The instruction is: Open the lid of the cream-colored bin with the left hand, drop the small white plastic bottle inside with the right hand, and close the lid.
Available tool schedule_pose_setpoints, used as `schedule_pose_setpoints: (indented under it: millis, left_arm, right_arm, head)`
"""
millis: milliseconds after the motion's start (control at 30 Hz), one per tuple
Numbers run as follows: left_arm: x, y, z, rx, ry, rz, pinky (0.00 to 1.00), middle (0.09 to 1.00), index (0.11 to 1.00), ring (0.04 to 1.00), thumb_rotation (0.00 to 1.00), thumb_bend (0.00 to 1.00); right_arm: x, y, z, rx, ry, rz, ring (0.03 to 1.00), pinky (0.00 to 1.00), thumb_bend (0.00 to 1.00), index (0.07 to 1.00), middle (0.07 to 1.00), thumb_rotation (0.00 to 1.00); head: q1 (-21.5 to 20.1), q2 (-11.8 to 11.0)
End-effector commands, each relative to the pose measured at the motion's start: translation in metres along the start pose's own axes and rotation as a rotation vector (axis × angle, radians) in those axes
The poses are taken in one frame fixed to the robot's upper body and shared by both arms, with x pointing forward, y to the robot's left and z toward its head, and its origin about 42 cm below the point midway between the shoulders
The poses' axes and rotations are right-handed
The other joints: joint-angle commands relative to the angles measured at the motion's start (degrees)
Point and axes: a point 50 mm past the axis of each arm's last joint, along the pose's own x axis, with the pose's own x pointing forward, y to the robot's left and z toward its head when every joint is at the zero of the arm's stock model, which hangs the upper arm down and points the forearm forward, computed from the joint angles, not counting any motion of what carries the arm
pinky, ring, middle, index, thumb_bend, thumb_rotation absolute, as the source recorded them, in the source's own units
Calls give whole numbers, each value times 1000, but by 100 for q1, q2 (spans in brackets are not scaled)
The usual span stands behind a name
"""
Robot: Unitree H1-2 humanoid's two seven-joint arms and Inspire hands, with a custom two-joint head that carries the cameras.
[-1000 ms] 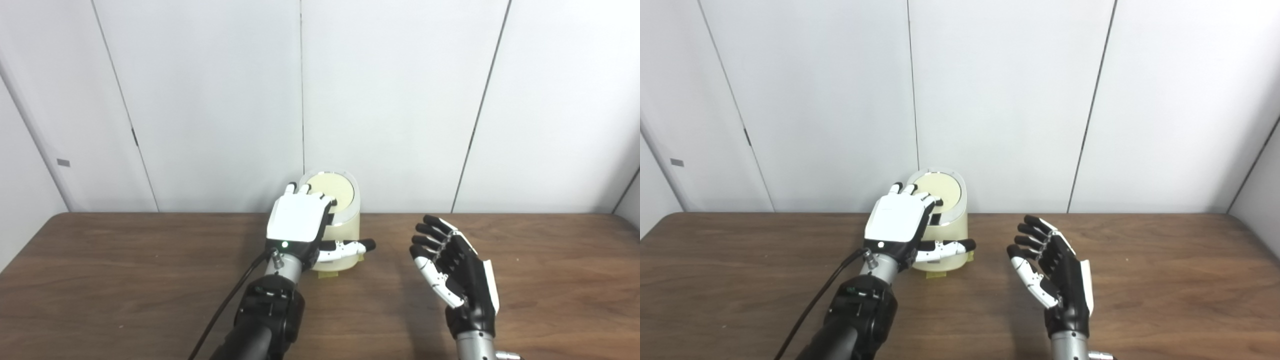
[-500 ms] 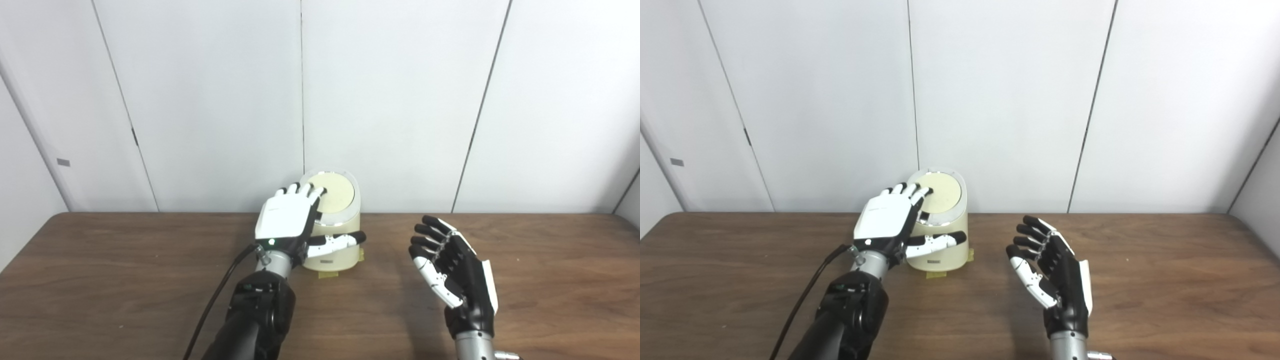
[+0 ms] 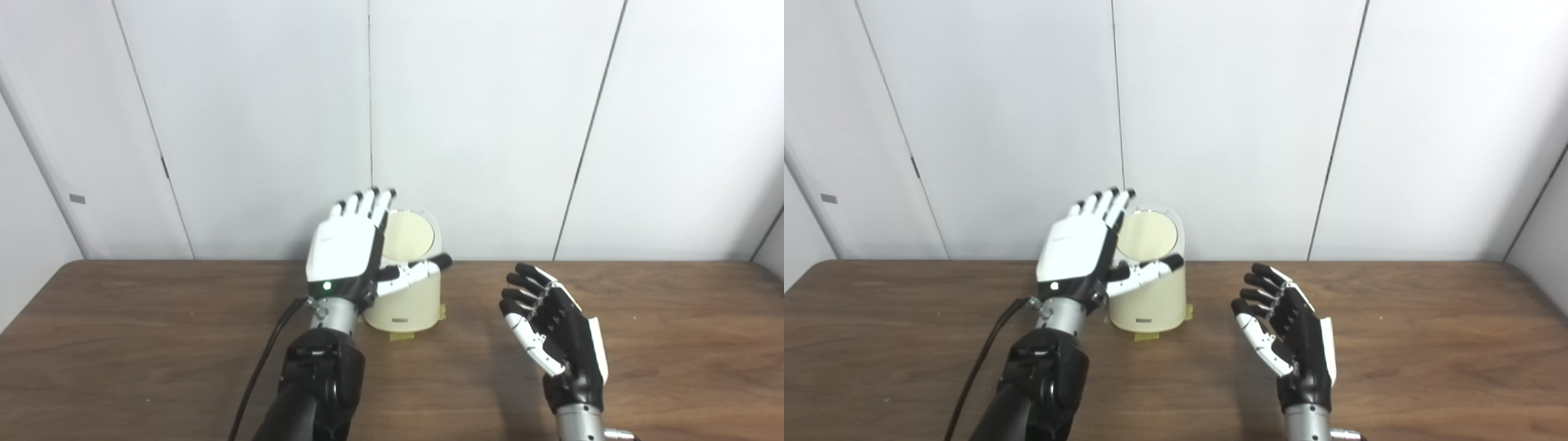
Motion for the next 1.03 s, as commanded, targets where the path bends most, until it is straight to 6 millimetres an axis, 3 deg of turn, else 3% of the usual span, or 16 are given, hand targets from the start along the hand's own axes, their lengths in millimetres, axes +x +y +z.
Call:
schedule_pose_setpoints:
  millis: [0, 100, 267, 367, 433, 533, 733, 800, 1000]
  left_arm:
    - [3, 25, 9, -91, -59, 133, 1000, 1000, 998, 1000, 1000, 791]
    - [-3, 33, 5, -208, -82, 183, 1000, 994, 966, 1000, 1000, 699]
    - [-17, 39, -17, -585, -111, 194, 986, 954, 926, 988, 1000, 399]
    - [-29, 34, -35, -750, -126, 193, 831, 884, 870, 891, 1000, 268]
    - [-39, 28, -48, -851, -123, 198, 761, 842, 829, 840, 912, 198]
    - [-55, 20, -67, -909, -94, 210, 759, 826, 810, 827, 842, 168]
    - [-87, 4, -94, -851, -15, 227, 746, 815, 799, 815, 836, 177]
    - [-96, -2, -97, -855, 8, 231, 752, 816, 798, 814, 839, 173]
    - [-111, -12, -107, -868, 32, 238, 751, 812, 790, 807, 723, 171]
  right_arm:
    - [12, 9, 16, 24, -88, 16, 660, 567, 284, 712, 705, 266]
    - [13, 9, 16, 28, -87, 16, 660, 568, 283, 713, 707, 264]
    - [13, 8, 17, 23, -89, 15, 665, 573, 279, 718, 711, 259]
    - [12, 7, 19, 20, -94, 15, 670, 580, 274, 719, 713, 288]
    - [12, 6, 20, 24, -96, 13, 672, 584, 278, 719, 713, 303]
    - [10, 4, 19, 12, -99, 14, 668, 579, 276, 714, 709, 300]
    - [8, 2, 20, 2, -100, 18, 664, 572, 274, 709, 705, 296]
    - [7, 1, 19, -2, -98, 25, 665, 577, 270, 708, 706, 292]
    - [4, 1, 17, -28, -92, 36, 671, 581, 268, 712, 710, 348]
  head:
    - [-5, 3]
    - [-5, 3]
    - [-13, 29]
    - [-33, 52]
    - [-32, 62]
    - [-16, 70]
    - [-4, 147]
    - [8, 156]
    - [-22, 167]
